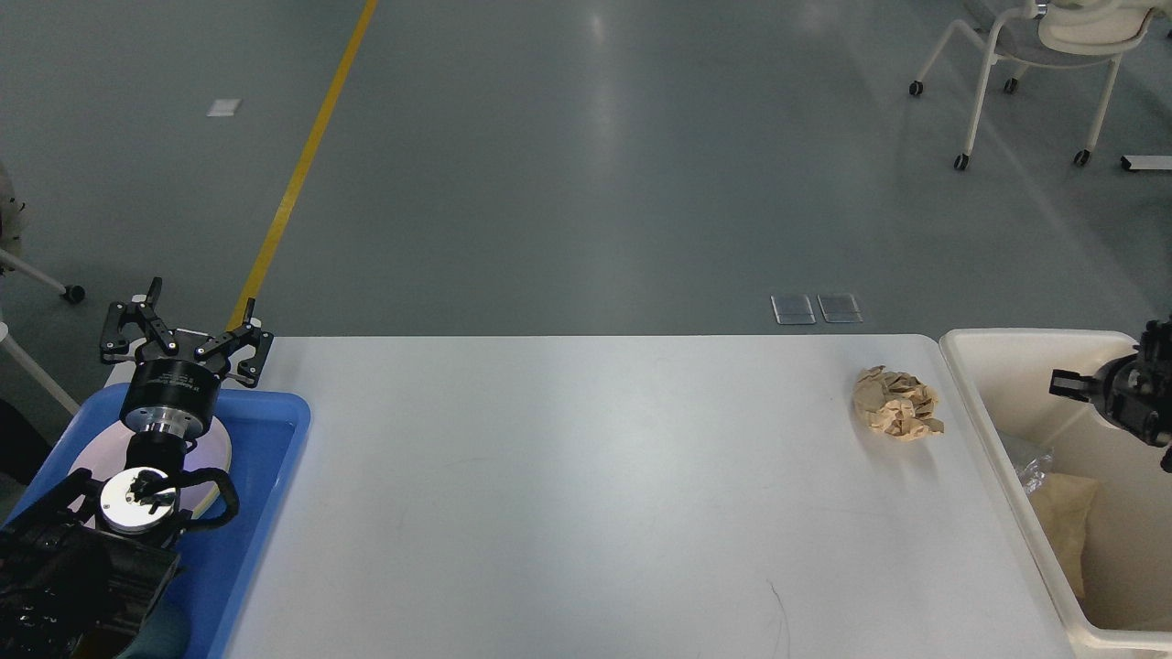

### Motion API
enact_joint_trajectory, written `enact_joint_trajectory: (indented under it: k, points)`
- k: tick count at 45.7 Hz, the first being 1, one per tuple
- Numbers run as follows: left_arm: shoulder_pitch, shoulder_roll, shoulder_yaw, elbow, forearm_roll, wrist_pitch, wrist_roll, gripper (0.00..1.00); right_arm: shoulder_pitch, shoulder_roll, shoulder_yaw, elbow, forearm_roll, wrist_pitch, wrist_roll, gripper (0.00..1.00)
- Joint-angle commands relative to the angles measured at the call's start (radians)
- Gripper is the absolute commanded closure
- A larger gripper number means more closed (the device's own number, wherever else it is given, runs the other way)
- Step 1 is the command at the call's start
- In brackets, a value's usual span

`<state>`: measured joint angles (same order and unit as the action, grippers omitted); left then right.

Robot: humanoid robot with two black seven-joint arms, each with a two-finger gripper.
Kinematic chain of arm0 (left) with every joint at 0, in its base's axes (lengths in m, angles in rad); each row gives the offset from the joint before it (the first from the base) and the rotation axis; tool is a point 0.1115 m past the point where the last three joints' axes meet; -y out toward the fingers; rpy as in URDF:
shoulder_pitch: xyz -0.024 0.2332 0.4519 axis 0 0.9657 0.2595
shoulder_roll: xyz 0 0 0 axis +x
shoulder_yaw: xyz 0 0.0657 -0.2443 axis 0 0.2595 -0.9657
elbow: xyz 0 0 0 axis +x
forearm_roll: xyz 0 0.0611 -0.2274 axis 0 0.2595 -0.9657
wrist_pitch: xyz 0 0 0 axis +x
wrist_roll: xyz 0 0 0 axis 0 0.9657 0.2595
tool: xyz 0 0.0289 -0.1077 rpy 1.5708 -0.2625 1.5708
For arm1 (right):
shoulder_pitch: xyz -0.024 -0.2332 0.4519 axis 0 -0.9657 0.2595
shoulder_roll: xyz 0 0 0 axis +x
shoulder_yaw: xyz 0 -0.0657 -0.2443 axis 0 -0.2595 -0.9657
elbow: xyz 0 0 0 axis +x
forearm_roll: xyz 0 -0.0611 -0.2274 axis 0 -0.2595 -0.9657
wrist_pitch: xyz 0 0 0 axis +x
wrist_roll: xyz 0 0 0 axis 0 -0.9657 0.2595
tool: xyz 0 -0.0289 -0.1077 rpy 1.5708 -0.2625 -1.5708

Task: Tidy desktop
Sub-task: 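Lift the paper cup with the right gripper and drop it into the bin, then raise the right gripper out of the bin and back over the table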

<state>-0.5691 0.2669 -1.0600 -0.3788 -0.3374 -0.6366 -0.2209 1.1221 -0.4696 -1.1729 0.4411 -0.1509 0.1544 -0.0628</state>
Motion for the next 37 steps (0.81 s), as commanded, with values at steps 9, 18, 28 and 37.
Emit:
enact_joint_trajectory:
  k: [9,18,28,37]
  points:
    - [0.000,0.000,0.000,0.000,0.000,0.002,0.000,0.03,-0.525,0.111,0.130,-0.495,0.295,-0.088,0.001,0.32]
    - [0.000,0.000,0.000,0.000,0.000,0.000,0.000,0.03,-0.562,0.106,0.131,-0.493,0.301,-0.145,0.000,0.00]
    - [0.000,0.000,0.000,0.000,0.000,0.000,0.000,0.03,-0.561,0.101,0.133,-0.496,0.307,-0.147,0.000,0.00]
    - [0.000,0.000,0.000,0.000,0.000,0.002,0.000,0.03,-0.527,0.101,0.137,-0.496,0.309,-0.131,0.004,0.00]
